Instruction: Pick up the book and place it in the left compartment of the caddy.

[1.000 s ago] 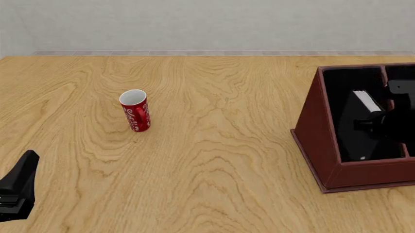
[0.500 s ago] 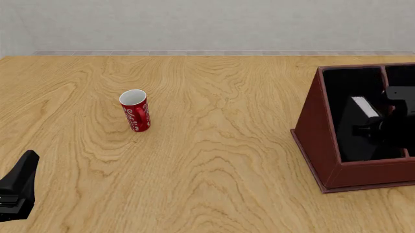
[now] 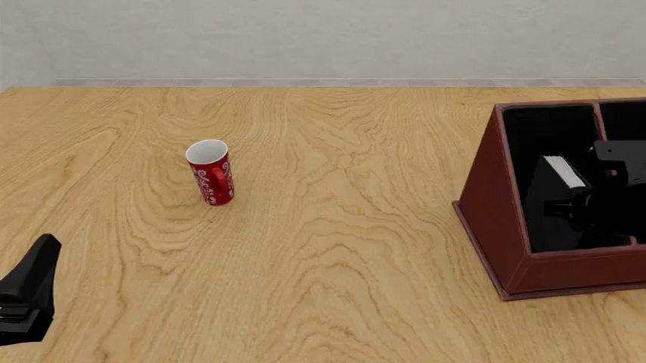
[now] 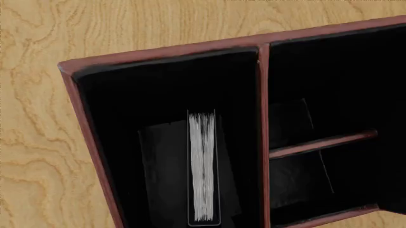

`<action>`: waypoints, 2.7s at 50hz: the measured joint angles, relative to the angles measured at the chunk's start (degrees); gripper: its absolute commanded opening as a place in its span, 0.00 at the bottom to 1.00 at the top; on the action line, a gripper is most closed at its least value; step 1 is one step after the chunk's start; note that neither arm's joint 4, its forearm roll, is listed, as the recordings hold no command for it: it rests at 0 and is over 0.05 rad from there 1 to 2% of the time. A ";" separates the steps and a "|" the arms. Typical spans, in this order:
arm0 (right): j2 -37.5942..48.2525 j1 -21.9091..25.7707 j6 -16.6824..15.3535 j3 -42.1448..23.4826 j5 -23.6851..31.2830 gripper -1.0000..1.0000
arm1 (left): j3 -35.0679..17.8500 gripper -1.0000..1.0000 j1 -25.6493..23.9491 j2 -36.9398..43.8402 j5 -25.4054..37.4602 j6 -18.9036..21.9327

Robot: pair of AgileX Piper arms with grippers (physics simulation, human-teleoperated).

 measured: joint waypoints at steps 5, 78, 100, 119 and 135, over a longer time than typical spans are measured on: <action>0.01 0.06 0.02 0.09 -0.22 0.00 | 0.00 1.00 0.00 0.00 0.00 0.00; -1.81 0.49 0.05 0.67 -0.57 1.00 | 0.00 1.00 0.00 0.00 0.00 0.00; -5.52 0.24 -0.53 -0.56 2.68 1.00 | 0.00 1.00 0.00 0.00 0.00 0.00; -15.00 0.37 -2.53 -5.37 11.84 1.00 | 0.00 1.00 0.00 0.00 0.00 0.00; -23.93 1.32 -3.23 -9.81 19.74 1.00 | 0.00 1.00 0.00 0.00 0.00 0.00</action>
